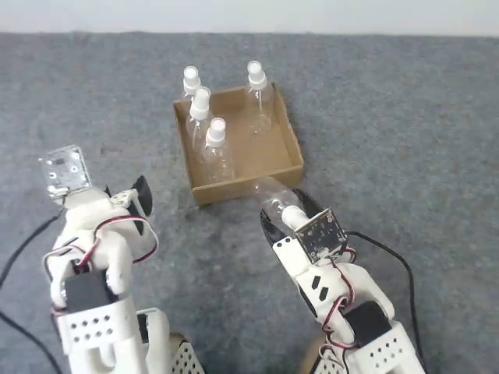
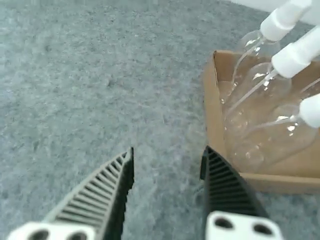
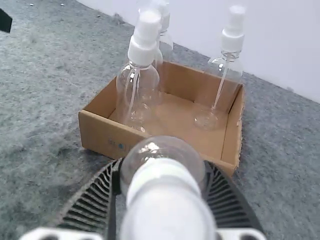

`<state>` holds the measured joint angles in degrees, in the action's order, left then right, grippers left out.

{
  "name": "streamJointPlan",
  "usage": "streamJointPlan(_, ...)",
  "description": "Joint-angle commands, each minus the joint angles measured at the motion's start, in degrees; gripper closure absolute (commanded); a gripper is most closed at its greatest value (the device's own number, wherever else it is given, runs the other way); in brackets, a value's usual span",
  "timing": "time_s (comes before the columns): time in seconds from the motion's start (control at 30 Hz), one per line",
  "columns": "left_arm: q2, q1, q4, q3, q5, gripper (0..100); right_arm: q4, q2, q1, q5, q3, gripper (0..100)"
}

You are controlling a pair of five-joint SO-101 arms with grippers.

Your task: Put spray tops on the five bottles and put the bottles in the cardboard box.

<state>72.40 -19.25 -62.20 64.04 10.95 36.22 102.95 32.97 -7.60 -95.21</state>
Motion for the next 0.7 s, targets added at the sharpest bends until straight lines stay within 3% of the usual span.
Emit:
streamJointPlan(0.0,0.79,-0.18,2.9,1.1,0.62,79,0.31,1.1,-0.84,-0.62,-1.14,93.0)
streamJointPlan(0.27,0.79,-0.44,3.16,1.71,0.26,92,0.4,1.01,-0.92,-0.62,-1.14,93.0)
streamJointPlan(0.67,0.88,-0.18,8.18,6.2,-2.9,99,0.31,1.01,-3.91,-0.62,-1.05,93.0)
